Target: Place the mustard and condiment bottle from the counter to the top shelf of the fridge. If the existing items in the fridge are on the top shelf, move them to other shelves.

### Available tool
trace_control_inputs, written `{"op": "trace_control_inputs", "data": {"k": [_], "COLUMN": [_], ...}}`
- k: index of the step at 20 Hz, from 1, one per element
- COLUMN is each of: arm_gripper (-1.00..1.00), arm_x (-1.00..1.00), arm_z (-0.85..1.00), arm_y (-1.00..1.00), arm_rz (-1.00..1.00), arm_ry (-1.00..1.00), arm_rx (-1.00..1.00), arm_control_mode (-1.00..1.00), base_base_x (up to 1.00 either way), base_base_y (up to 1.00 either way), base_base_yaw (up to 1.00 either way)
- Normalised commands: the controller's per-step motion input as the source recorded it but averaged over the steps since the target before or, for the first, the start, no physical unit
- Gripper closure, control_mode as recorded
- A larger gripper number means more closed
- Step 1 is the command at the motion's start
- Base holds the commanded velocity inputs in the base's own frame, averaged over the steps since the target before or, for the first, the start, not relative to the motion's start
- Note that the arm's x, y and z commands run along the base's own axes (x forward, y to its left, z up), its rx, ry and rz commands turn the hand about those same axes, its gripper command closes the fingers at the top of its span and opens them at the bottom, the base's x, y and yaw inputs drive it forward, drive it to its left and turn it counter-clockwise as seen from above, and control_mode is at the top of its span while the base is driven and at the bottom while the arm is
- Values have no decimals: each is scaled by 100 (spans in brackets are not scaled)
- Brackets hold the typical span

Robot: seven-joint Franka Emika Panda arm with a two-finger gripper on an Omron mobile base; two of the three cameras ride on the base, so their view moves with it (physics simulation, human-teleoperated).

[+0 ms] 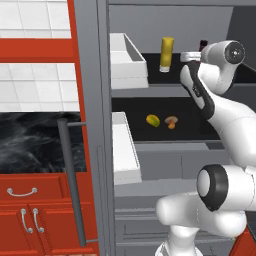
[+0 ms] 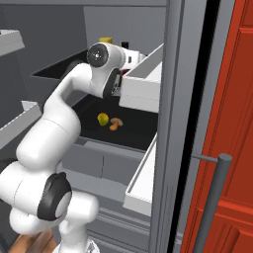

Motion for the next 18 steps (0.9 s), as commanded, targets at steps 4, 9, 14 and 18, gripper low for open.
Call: {"op": "trace_control_inputs", "data": {"k": [4, 9, 14, 18], "arm_gripper": [-100, -100, -100, -100], "arm_x": [10, -1, -38, -86], "arm_z": [-5, 0, 1, 5], "arm_y": [0, 0, 0, 0], "arm_rz": [2, 0, 0, 0], "arm_ry": [0, 2, 1, 0], "arm_rx": [0, 0, 0, 0], "arm_control_mode": [-100, -100, -100, -100], "base_base_x": [0, 0, 0, 0], "base_base_y": [0, 0, 0, 0], "base_base_yaw": [0, 0, 0, 0]}}
